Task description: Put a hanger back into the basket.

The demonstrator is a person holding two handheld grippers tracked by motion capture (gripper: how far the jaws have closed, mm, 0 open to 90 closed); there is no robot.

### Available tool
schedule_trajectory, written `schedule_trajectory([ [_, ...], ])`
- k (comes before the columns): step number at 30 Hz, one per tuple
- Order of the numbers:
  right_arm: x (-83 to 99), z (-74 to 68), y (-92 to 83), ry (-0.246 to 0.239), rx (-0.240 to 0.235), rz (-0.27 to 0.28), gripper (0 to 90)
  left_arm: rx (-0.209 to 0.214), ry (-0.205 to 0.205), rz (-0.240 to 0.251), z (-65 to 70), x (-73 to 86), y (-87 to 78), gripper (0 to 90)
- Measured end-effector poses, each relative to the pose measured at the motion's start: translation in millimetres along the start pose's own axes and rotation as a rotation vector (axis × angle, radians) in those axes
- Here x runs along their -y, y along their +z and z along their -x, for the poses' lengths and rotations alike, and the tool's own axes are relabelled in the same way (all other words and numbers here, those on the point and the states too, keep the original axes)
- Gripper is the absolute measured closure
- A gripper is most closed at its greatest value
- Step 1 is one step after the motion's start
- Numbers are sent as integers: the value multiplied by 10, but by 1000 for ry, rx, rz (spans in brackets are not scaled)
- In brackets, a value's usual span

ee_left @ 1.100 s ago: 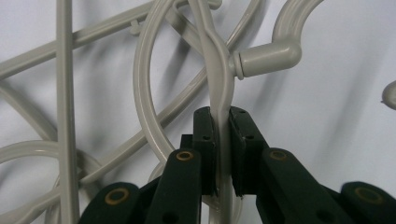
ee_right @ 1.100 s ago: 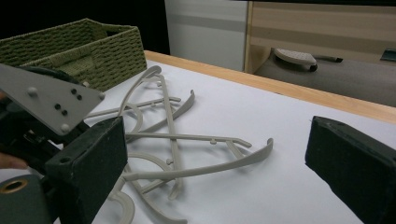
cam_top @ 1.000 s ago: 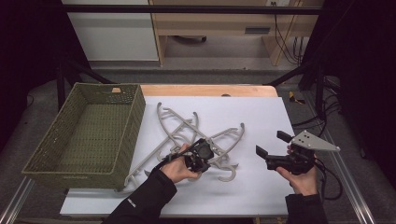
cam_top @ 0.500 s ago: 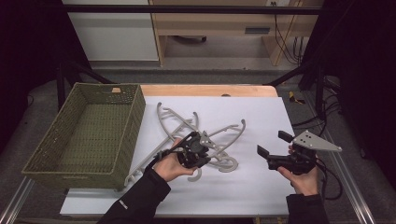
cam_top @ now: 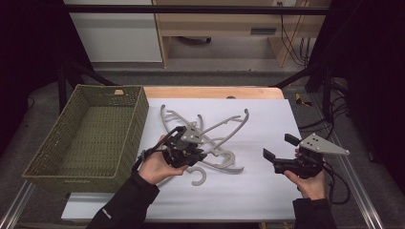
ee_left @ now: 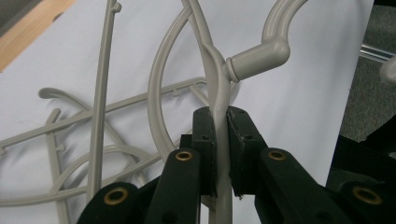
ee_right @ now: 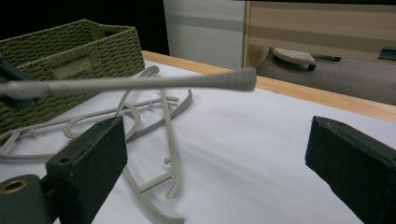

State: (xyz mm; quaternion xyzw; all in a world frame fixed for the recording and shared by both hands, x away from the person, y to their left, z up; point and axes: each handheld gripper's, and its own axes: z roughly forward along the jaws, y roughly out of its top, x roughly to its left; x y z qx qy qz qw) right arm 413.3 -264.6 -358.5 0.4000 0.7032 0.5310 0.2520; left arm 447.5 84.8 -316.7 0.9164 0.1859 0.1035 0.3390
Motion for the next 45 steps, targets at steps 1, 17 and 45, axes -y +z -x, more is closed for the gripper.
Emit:
schedule_trajectory([
  [1,1,-1,2,-1,-1,-1,59,0,0,0,0,0,0,822],
  [17,10,-18,31,0,-10,-8,57,-78,-48,138,-179,45,-800,822],
  [45,30,-38,77,-15,-11,-27,43,-212,-218,195,-799,624,-1553,822],
])
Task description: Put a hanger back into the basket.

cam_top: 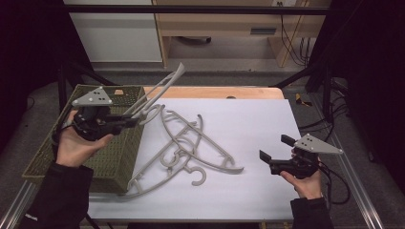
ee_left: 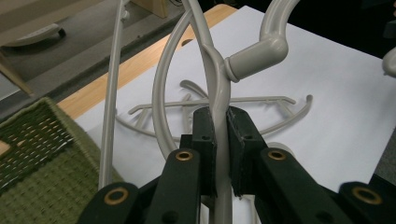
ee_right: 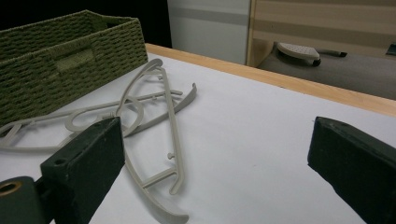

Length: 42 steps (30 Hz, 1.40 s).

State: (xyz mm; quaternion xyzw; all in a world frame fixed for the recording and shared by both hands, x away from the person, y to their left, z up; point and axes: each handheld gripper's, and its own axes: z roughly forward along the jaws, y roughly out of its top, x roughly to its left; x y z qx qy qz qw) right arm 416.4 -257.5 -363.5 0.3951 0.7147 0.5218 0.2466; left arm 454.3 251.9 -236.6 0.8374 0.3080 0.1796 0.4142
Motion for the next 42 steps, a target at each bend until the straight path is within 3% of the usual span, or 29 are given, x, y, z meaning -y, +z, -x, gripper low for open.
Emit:
schedule_trajectory([
  [6,3,-3,9,-4,1,-3,43,-26,-32,6,-174,115,-94,822],
  [8,4,-4,15,-3,-1,-4,43,-35,-45,-5,-295,194,-139,822],
  [14,4,-4,15,-2,1,-3,43,-49,-55,-26,-466,318,-178,822],
  [20,5,-3,18,-7,1,-7,44,-63,-93,-54,-680,507,-201,822],
  [35,9,-9,34,-6,2,-13,44,-95,-152,-106,-991,871,-211,822],
  [42,12,-9,44,-8,3,-16,44,-98,-171,-131,-1060,1012,-173,822],
])
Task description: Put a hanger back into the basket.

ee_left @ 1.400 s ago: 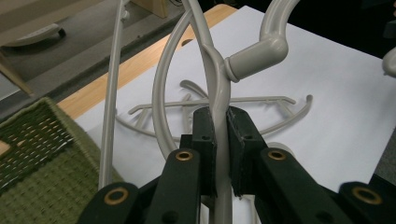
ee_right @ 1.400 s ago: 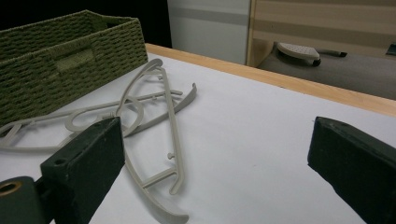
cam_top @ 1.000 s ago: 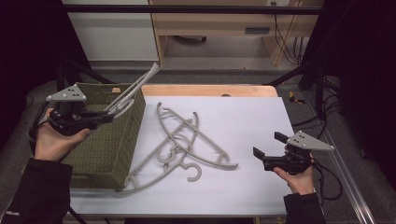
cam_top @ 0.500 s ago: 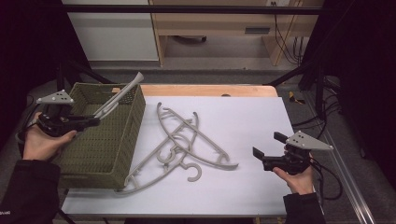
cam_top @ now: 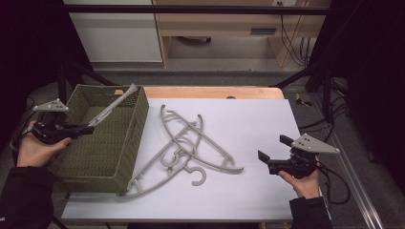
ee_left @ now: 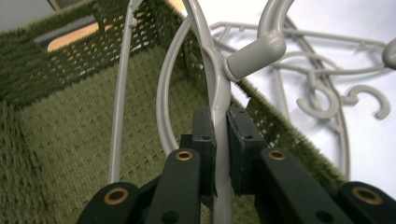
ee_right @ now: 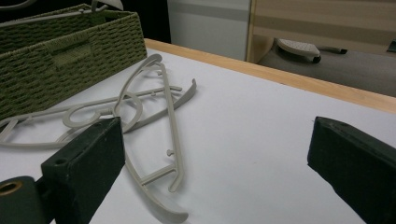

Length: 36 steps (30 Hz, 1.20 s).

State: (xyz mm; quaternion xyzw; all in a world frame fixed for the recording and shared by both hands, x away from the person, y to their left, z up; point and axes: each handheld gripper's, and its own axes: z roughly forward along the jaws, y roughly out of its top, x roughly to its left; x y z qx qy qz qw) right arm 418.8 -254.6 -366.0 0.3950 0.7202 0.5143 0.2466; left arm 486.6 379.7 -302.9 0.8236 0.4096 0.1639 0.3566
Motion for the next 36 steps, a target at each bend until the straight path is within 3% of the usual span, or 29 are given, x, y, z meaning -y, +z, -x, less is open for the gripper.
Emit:
schedule_trajectory([
  [9,5,-3,15,0,-2,-5,44,-25,-33,-46,-113,122,216,819],
  [15,8,0,16,3,0,-6,44,-10,-42,-82,-111,67,193,821],
  [20,7,1,8,1,-1,-3,44,-29,-19,-74,-46,-13,93,821],
  [24,5,-4,9,6,-4,1,45,-24,2,-39,-6,-88,23,822],
  [29,7,-2,13,1,-3,-5,45,-33,18,-18,-9,-125,87,821],
  [36,7,1,10,3,-2,-3,45,-12,5,-20,-72,-61,223,822],
])
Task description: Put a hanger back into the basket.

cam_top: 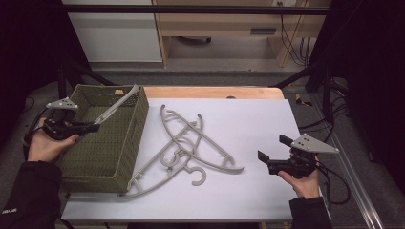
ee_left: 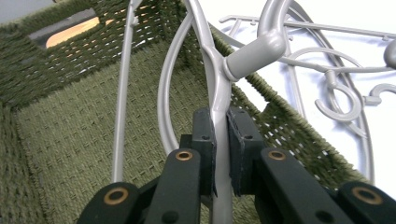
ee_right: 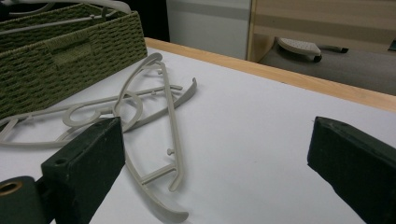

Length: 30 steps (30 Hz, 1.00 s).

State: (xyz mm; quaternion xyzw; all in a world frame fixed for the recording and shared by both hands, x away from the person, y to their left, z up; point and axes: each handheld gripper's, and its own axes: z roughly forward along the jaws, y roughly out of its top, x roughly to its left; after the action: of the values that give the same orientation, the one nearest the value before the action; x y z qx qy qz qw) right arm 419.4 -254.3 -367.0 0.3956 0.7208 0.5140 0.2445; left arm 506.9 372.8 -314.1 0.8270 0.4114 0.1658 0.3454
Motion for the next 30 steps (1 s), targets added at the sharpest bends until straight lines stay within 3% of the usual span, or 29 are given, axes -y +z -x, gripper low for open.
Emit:
schedule_trajectory([
  [3,1,-4,3,-3,-2,-2,45,2,-23,-4,-46,116,19,822],
  [6,-1,-7,3,-6,-3,-3,45,8,-21,-7,-53,177,70,821],
  [13,1,-12,15,0,-2,-2,45,-27,-6,-63,-5,300,370,816],
  [16,1,-9,14,-3,-1,-2,45,-30,-32,-70,-33,360,474,813],
  [20,2,-9,12,-5,-1,-4,45,-18,-44,-76,-53,391,517,810],
  [21,1,-14,17,-2,-2,-2,45,-36,-34,-106,-45,414,555,812],
  [24,2,-17,16,-6,-2,-6,45,-30,-51,-139,-57,455,592,801],
  [25,0,-16,15,-7,-2,-4,45,-51,-47,-168,-66,484,617,799],
  [27,-1,-15,10,-4,-1,-4,45,-65,-56,-179,-74,492,619,795],
  [30,-1,-16,10,-4,0,-5,45,-50,-69,-150,-72,477,583,780],
])
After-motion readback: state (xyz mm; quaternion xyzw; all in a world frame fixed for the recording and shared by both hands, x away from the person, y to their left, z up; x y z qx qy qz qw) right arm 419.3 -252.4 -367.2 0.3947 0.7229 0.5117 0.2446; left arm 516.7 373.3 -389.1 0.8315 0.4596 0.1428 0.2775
